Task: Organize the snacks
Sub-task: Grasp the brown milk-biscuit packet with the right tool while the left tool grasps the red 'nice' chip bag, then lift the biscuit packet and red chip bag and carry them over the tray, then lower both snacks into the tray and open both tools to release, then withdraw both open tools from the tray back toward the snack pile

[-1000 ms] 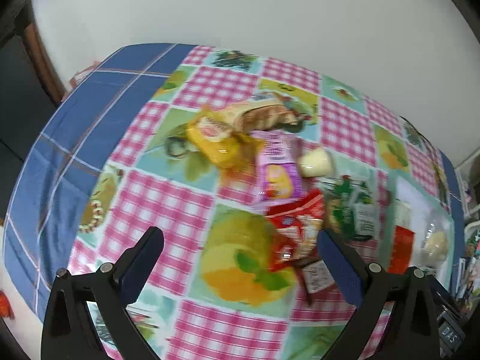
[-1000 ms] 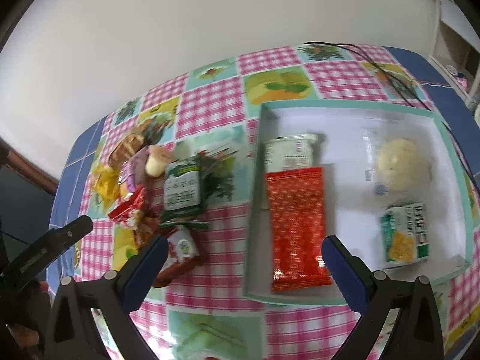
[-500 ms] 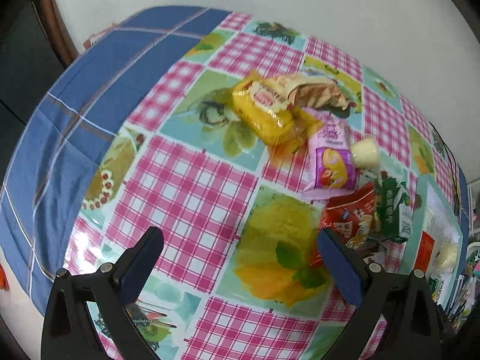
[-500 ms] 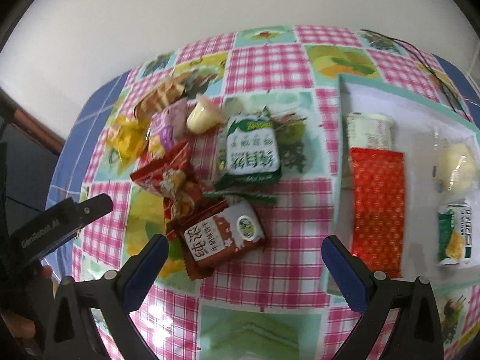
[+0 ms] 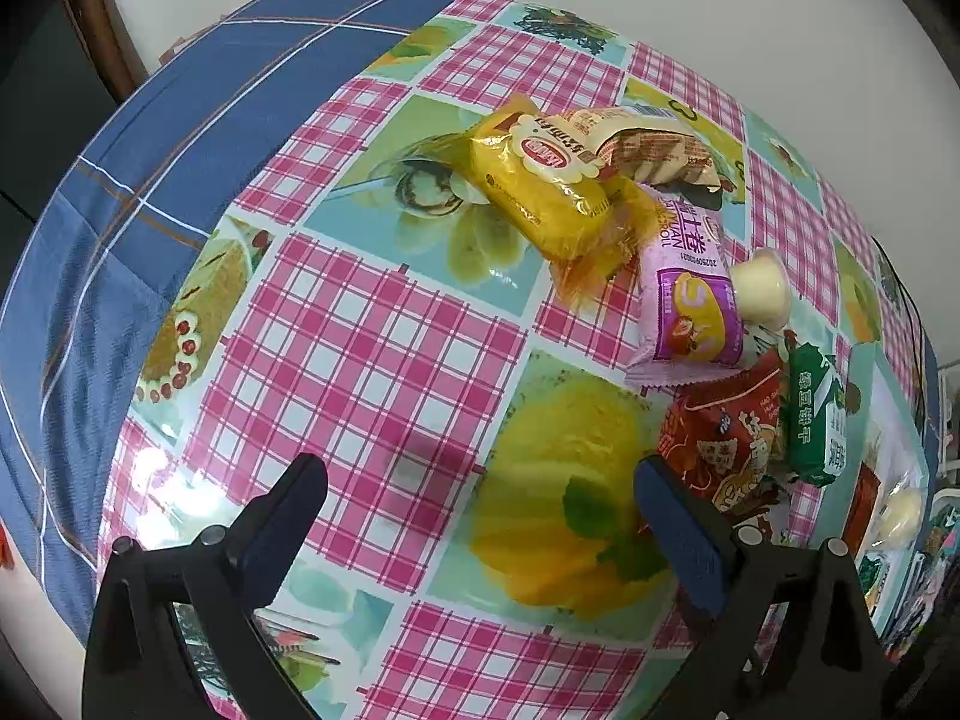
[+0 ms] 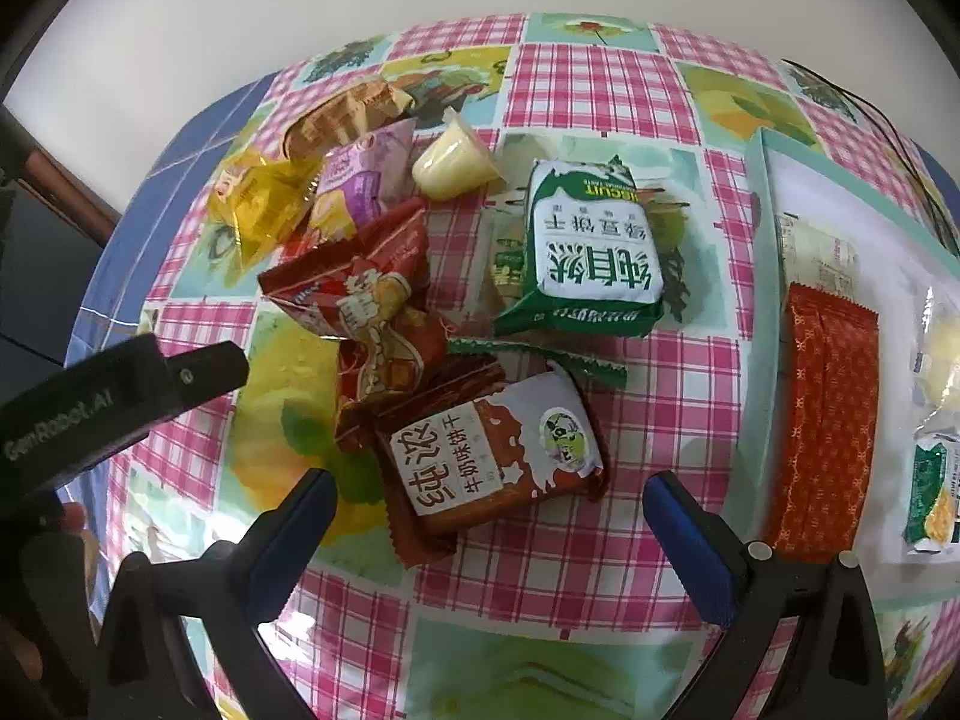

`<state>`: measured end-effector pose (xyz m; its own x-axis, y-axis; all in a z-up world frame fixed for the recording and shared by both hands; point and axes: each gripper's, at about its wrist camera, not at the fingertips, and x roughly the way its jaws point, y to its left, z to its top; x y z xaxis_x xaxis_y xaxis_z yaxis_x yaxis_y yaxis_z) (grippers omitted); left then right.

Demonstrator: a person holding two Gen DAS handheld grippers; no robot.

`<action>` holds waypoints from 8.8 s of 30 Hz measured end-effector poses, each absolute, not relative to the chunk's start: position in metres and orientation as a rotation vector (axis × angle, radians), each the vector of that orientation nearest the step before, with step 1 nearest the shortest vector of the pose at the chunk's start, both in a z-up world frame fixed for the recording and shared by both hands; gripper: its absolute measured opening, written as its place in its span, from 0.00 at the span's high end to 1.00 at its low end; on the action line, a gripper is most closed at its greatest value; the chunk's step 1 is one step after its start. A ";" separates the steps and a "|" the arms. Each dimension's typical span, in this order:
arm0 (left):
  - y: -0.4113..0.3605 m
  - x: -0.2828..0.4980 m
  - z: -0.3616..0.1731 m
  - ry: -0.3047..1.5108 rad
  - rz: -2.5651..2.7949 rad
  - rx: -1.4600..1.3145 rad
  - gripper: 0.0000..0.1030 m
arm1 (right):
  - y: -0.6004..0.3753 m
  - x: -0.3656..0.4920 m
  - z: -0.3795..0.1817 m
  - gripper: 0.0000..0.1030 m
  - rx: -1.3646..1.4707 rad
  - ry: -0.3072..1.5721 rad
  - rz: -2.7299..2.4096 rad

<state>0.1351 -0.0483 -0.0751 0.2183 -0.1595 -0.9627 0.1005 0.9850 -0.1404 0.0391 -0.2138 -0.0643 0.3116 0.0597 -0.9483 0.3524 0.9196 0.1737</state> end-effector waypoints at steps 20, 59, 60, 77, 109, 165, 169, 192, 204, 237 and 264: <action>-0.058 0.142 -0.080 1.325 -0.209 -0.093 0.01 | -0.216 0.062 -0.081 0.00 0.284 1.257 -0.249; -0.151 0.140 -0.089 1.364 -0.478 -0.073 0.62 | -0.250 0.041 -0.074 0.35 0.412 1.208 -0.231; -0.149 0.139 -0.090 1.373 -0.470 -0.077 0.62 | -0.250 0.041 -0.074 0.35 0.415 1.209 -0.235; -0.124 0.125 -0.054 1.357 -0.461 -0.113 0.62 | -0.254 0.023 -0.041 0.36 0.452 1.159 -0.245; -0.165 0.077 -0.007 1.265 -0.534 -0.031 0.62 | -0.337 -0.043 -0.009 0.36 0.542 1.102 -0.429; -0.284 -0.006 -0.033 1.299 -0.684 0.253 0.46 | -0.448 -0.143 -0.034 0.33 0.607 1.156 -0.722; -0.278 -0.002 -0.035 1.282 -0.638 0.264 0.26 | -0.445 -0.140 -0.034 0.20 0.599 1.156 -0.711; -0.250 0.017 -0.035 1.236 -0.533 0.218 0.02 | -0.418 -0.122 -0.030 0.00 0.503 1.187 -0.680; -0.228 0.017 -0.019 1.186 -0.516 0.294 0.02 | -0.392 -0.120 -0.014 0.00 0.468 1.219 -0.676; -0.111 0.076 0.011 1.160 -0.346 0.152 0.02 | -0.286 -0.045 0.004 0.00 0.384 1.205 -0.504; -0.044 0.117 -0.012 1.227 -0.225 0.026 0.02 | -0.230 0.006 -0.011 0.00 0.349 1.167 -0.372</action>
